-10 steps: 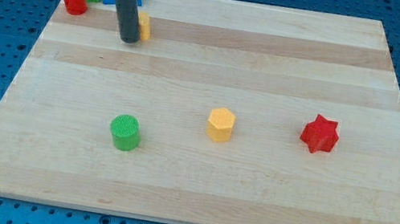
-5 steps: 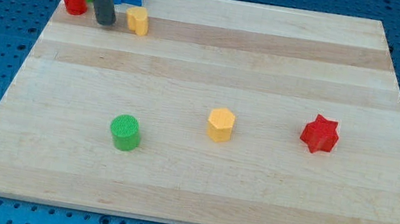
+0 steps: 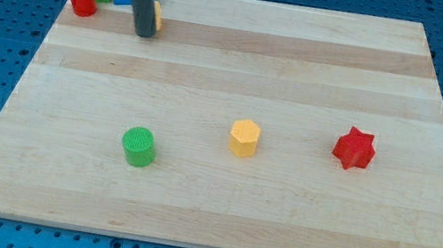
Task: Place the yellow heart into the group of the blocks
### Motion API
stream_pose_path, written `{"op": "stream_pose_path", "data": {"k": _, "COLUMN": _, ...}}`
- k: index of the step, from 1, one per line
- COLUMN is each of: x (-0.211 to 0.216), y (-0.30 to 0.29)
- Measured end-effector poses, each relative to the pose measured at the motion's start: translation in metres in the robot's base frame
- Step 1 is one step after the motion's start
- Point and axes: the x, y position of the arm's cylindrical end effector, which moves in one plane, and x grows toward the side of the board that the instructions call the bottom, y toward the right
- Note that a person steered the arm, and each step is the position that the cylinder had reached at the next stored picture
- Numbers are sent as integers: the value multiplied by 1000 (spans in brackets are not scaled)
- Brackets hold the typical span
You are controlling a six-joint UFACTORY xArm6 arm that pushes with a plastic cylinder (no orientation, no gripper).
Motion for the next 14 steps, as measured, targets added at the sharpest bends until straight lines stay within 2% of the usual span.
{"op": "stream_pose_path", "data": {"k": 1, "x": -8, "y": -27}}
{"op": "stream_pose_path", "data": {"k": 3, "x": 22, "y": 46}}
{"op": "stream_pose_path", "data": {"k": 4, "x": 14, "y": 73}}
{"op": "stream_pose_path", "data": {"k": 5, "x": -15, "y": 58}}
{"op": "stream_pose_path", "data": {"k": 6, "x": -26, "y": 28}}
{"op": "stream_pose_path", "data": {"k": 7, "x": -26, "y": 6}}
{"op": "stream_pose_path", "data": {"k": 8, "x": -24, "y": 31}}
{"op": "stream_pose_path", "data": {"k": 11, "x": -7, "y": 24}}
{"op": "stream_pose_path", "data": {"k": 13, "x": -19, "y": -37}}
{"op": "stream_pose_path", "data": {"k": 14, "x": -20, "y": -40}}
